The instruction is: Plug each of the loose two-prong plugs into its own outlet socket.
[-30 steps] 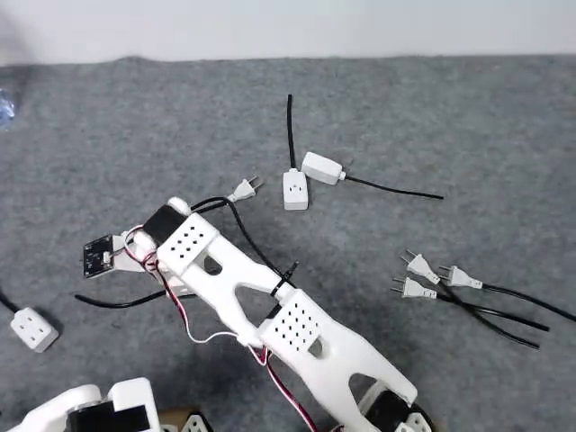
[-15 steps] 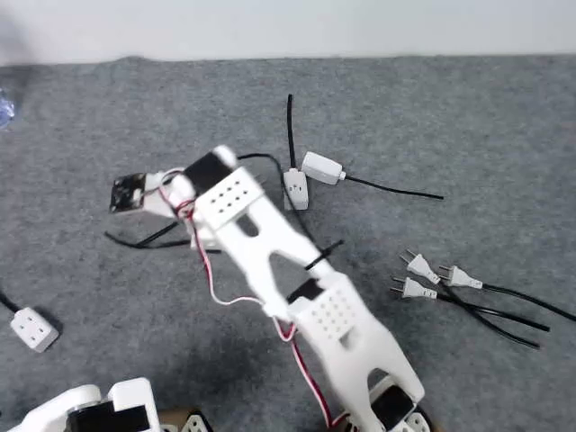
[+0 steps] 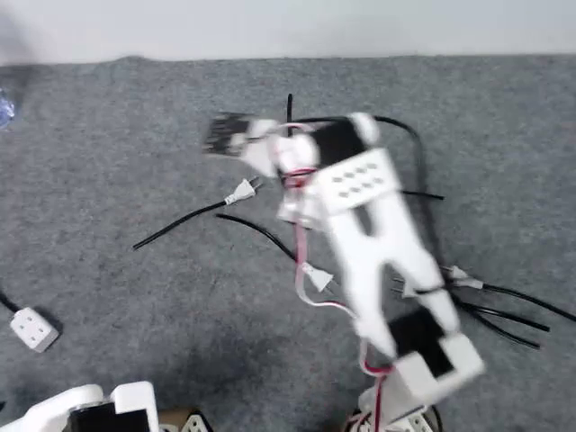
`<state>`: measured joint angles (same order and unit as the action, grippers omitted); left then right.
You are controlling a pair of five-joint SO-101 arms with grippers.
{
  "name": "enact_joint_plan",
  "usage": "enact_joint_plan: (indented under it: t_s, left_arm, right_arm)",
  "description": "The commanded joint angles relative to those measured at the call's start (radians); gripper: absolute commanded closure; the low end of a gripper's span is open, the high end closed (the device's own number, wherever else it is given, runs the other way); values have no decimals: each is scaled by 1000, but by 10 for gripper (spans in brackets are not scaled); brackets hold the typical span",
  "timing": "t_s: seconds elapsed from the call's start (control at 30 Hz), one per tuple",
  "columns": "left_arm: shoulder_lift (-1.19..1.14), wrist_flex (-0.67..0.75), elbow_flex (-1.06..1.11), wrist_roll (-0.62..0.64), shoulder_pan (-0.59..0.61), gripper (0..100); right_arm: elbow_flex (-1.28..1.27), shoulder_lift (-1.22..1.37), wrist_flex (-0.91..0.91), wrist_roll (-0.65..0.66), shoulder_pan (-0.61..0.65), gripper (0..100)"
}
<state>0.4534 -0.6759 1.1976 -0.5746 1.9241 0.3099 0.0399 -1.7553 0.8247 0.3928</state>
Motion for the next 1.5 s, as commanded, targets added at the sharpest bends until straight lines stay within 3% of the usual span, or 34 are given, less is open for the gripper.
enact_joint_plan:
  t_s: [0.0, 0.13, 0.27, 0.37, 0.47, 0.6, 0.7, 0.83, 1.1, 1.47]
  left_arm:
    - [9, 23, -15, -6, -6, 655]
    - [6, 23, -15, -6, -6, 655]
    - [3, 28, -15, -6, -9, 655]
    - [3, 28, -15, -6, -18, 655]
    - [3, 29, 1, -6, -44, 655]
    - [3, 44, 33, -23, -46, 655]
    - [3, 133, 90, -160, -8, 655]
    - [6, 296, 222, -308, 38, 655]
    - [11, 598, 380, -324, 69, 655]
    - [5, 667, 418, -324, 78, 654]
  right_arm:
    - [-146, -176, -36, 101, -170, 989]
    - [-269, -278, 38, 186, -355, 989]
    - [-387, -329, 97, 209, -407, 989]
    - [-448, -337, 108, 176, -328, 986]
    - [-485, -337, 104, 109, -160, 961]
    - [-546, -325, 108, 69, 76, 798]
    - [-638, -305, 162, 137, 171, 704]
    - [-743, -236, 354, 104, 186, 697]
    - [-706, -22, 489, 92, 185, 697]
    - [-548, 234, 510, 91, 185, 697]
